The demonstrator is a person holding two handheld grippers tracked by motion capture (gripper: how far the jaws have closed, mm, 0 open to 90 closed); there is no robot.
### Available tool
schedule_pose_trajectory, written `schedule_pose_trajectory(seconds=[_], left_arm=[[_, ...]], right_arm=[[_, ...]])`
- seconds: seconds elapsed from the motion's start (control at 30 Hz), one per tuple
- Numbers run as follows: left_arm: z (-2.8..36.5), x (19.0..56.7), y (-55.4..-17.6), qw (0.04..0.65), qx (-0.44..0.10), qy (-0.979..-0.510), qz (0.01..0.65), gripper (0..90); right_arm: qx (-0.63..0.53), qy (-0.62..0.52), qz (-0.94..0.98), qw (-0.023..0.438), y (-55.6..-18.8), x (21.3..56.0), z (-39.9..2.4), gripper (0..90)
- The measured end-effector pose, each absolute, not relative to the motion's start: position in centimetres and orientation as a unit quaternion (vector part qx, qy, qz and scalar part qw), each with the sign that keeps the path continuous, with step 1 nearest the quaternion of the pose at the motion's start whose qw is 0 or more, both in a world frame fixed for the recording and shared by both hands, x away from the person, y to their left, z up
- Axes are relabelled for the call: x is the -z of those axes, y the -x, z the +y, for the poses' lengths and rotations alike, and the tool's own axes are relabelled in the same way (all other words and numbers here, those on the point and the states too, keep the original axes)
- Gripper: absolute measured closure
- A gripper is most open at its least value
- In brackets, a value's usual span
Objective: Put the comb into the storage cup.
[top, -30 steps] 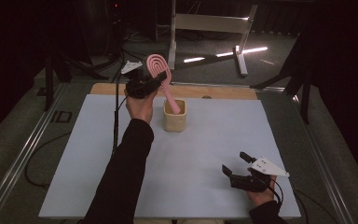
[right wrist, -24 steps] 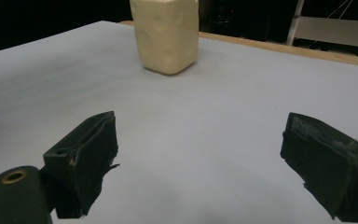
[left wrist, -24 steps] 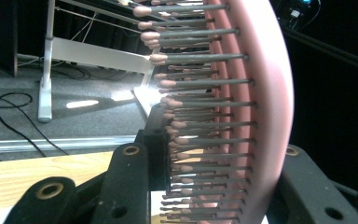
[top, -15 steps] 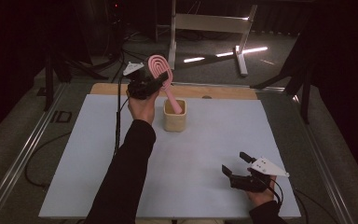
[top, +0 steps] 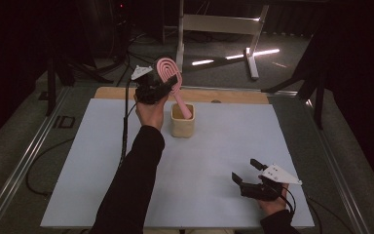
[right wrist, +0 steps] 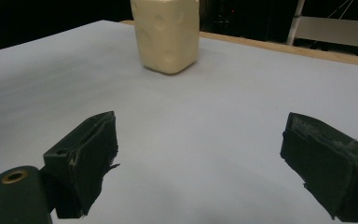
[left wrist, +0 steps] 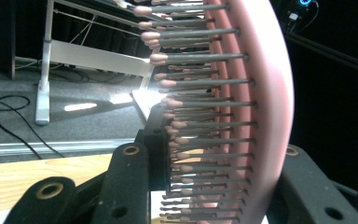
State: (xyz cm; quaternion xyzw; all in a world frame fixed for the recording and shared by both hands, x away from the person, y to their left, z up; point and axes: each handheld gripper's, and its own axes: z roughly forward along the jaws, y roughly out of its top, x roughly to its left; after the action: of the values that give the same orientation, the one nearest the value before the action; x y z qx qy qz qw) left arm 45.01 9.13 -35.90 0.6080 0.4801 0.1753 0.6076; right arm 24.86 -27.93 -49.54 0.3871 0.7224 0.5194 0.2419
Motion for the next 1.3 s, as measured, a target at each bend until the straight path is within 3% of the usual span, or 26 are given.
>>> schedule_pose_trajectory(seconds=[1.3], left_arm=[[8.6,38.0,-45.3,0.599,-0.162,-0.611,0.492,64.8]], right_arm=[[-0.519,-0.386,0.723,0.241,-24.9,49.6,-27.9,10.7]])
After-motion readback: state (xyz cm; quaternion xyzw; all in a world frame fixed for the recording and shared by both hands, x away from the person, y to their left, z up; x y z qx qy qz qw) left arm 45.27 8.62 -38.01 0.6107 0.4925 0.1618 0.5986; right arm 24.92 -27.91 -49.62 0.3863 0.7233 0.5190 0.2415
